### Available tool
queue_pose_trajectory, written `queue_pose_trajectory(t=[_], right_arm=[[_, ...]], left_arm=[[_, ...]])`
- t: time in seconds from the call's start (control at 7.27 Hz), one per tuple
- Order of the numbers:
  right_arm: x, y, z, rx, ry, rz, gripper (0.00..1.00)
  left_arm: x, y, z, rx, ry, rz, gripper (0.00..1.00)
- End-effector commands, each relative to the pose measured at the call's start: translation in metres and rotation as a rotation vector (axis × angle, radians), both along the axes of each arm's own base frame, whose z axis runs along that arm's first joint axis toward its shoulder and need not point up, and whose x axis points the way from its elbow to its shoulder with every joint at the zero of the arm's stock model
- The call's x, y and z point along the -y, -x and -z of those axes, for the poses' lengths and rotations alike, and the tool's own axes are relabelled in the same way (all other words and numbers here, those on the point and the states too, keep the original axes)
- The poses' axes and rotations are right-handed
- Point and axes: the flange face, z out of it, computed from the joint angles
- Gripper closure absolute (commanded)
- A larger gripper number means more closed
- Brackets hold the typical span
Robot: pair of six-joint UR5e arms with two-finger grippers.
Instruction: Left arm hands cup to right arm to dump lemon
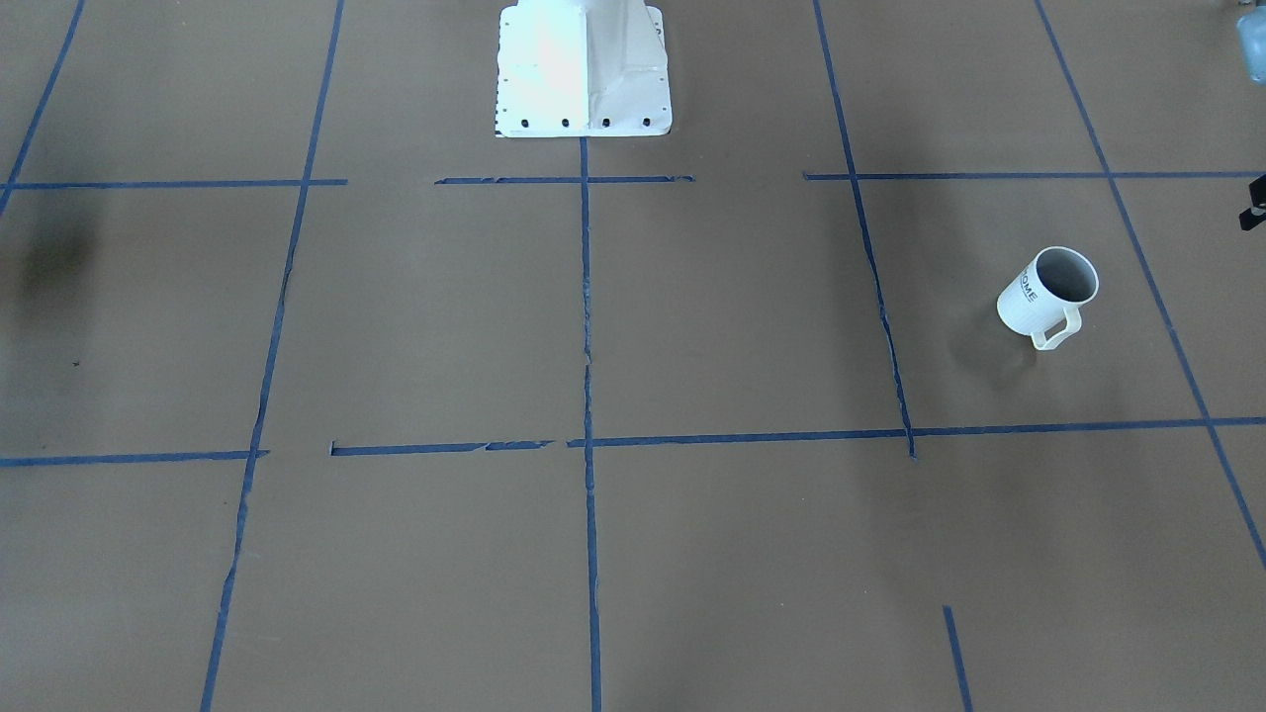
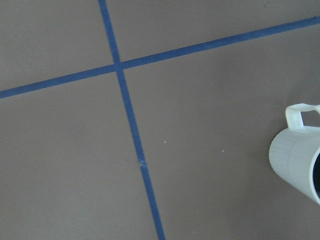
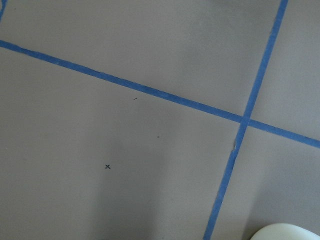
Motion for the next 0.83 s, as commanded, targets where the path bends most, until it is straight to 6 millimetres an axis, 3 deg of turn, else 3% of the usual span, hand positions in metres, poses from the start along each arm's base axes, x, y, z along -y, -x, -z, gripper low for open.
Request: queue_pose_trajectory(t=[0.0,0.14,0.41,0.69], right_arm=[[-0.013,-0.019,-0.018,0.002,0.032,-0.031,0.0],[-0.019,-0.025,-0.023,-0.002,0.055,-0.042,0.0],[-0.021,-0.033,-0.027,-0.004,0.105,-0.064,0.0],[-0.023,-0.035,-0.024,-0.006,0.116,-0.072,0.0]], left_arm=[[-0.023,0.039,-0.013,-0.001,0.065,0.035,0.0],[-0.044,0.04,-0.027,0.004,0.09,0.04,0.0],[-0.04,0.04,-0.014,-0.001,0.056,0.039,0.0],[-0.044,0.04,-0.015,-0.001,0.056,0.036,0.0]])
